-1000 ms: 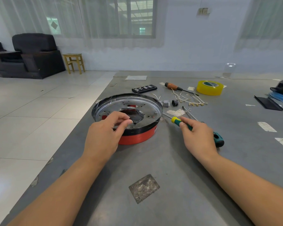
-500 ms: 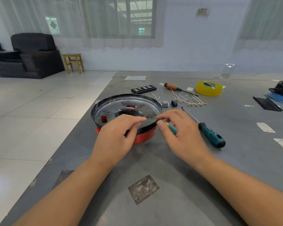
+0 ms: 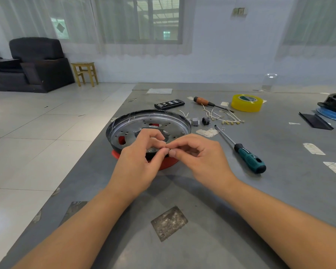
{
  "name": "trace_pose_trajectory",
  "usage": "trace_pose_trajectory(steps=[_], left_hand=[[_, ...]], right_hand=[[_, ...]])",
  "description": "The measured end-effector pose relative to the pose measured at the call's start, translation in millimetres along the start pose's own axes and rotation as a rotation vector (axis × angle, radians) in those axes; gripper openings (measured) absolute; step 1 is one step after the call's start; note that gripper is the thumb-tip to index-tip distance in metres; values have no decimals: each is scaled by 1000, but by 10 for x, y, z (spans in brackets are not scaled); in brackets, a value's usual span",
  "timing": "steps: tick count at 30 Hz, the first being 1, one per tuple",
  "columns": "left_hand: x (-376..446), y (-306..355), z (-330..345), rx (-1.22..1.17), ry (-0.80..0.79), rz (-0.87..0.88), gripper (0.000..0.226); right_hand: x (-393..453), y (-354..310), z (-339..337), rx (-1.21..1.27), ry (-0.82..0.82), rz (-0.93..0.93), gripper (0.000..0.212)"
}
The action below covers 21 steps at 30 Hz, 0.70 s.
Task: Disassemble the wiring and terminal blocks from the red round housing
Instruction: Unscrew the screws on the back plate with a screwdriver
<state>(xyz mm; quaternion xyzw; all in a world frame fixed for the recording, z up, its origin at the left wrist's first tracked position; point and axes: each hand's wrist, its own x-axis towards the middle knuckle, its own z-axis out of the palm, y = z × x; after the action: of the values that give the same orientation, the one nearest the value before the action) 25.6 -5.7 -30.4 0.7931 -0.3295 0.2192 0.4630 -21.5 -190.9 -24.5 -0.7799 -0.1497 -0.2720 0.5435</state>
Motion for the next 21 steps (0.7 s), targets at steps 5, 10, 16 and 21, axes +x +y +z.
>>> trace_pose_trajectory(steps=[5, 10, 16, 21], left_hand=[[-13, 29, 34, 53, 27, 60, 24], [-14, 23, 88, 350, 12, 110, 14], [-40, -11, 171, 560, 0, 160, 20], [-27, -89, 235, 665, 15, 221, 22]], right_hand=[[1, 7, -7, -44, 9, 57, 14], [27, -27, -134, -172, -37, 87, 9], [463, 128, -1107, -242, 325, 159, 15], [351, 977, -1858, -536, 305, 505, 8]])
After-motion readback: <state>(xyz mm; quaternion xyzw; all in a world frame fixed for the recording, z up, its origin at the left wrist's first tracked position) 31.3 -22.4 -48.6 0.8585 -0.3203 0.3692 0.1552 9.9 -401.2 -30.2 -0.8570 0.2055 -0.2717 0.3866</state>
